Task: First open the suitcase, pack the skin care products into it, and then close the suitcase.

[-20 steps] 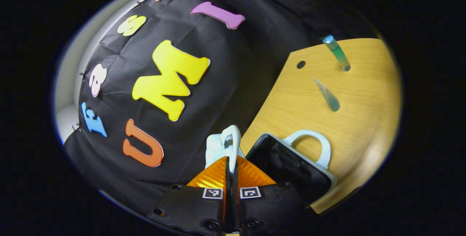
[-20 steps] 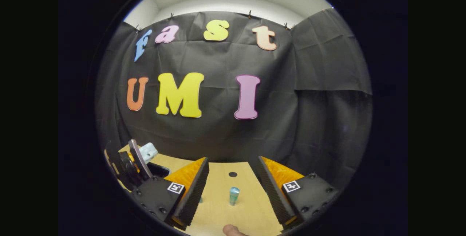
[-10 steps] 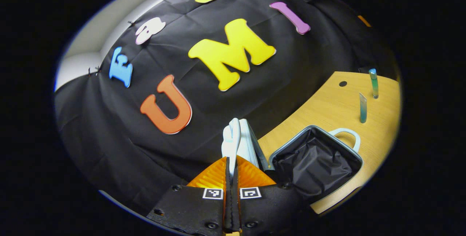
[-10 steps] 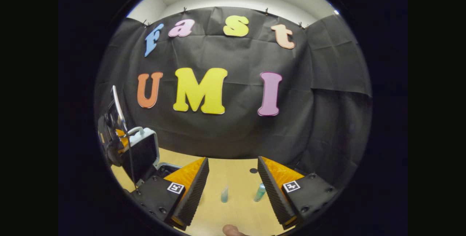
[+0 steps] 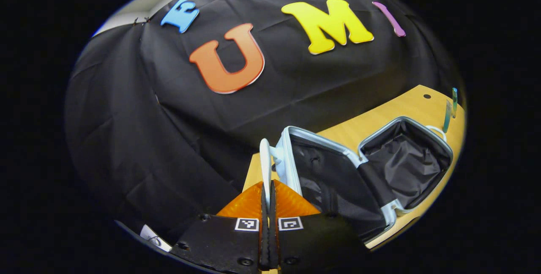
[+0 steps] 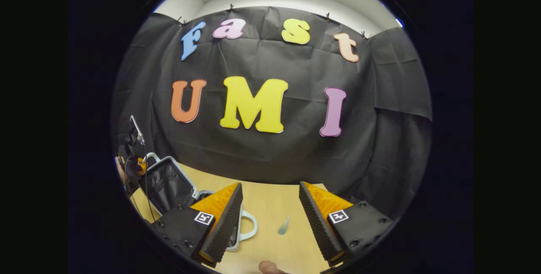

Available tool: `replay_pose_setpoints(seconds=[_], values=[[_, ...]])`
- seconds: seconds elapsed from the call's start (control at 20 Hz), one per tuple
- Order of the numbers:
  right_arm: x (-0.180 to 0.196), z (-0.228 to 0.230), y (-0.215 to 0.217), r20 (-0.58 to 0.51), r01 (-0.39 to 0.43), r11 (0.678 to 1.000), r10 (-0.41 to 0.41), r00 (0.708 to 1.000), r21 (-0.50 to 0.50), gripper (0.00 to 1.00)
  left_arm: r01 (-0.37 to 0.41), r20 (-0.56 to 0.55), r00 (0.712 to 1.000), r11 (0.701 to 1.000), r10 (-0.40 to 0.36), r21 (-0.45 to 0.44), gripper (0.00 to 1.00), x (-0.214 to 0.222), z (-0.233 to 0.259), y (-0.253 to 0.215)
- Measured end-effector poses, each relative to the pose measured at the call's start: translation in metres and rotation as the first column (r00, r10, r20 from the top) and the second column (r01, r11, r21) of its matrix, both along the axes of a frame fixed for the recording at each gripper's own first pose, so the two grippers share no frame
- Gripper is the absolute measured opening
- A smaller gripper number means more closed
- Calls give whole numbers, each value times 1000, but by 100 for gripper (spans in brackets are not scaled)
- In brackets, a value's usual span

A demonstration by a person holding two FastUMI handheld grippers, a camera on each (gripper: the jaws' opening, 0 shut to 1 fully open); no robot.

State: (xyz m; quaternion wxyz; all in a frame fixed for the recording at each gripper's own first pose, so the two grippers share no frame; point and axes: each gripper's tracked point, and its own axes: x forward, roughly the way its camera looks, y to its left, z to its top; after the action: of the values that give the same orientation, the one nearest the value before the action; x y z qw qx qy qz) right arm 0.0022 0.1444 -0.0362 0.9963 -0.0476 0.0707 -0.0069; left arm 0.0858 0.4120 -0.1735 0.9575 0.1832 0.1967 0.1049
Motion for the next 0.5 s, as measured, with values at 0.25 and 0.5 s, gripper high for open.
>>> replay_pose_setpoints(seconds=[0.25, 0.5], values=[[-7, -4, 0, -16, 19, 998, -20, 1000, -55, 79, -2, -113, 994, 995, -9, -99, 3, 9, -85, 39], [-13, -11, -5, -41, 37, 996, -40, 998, -78, 80, -12, -155, 988, 984, -16, -175, 3, 6, -127, 50]])
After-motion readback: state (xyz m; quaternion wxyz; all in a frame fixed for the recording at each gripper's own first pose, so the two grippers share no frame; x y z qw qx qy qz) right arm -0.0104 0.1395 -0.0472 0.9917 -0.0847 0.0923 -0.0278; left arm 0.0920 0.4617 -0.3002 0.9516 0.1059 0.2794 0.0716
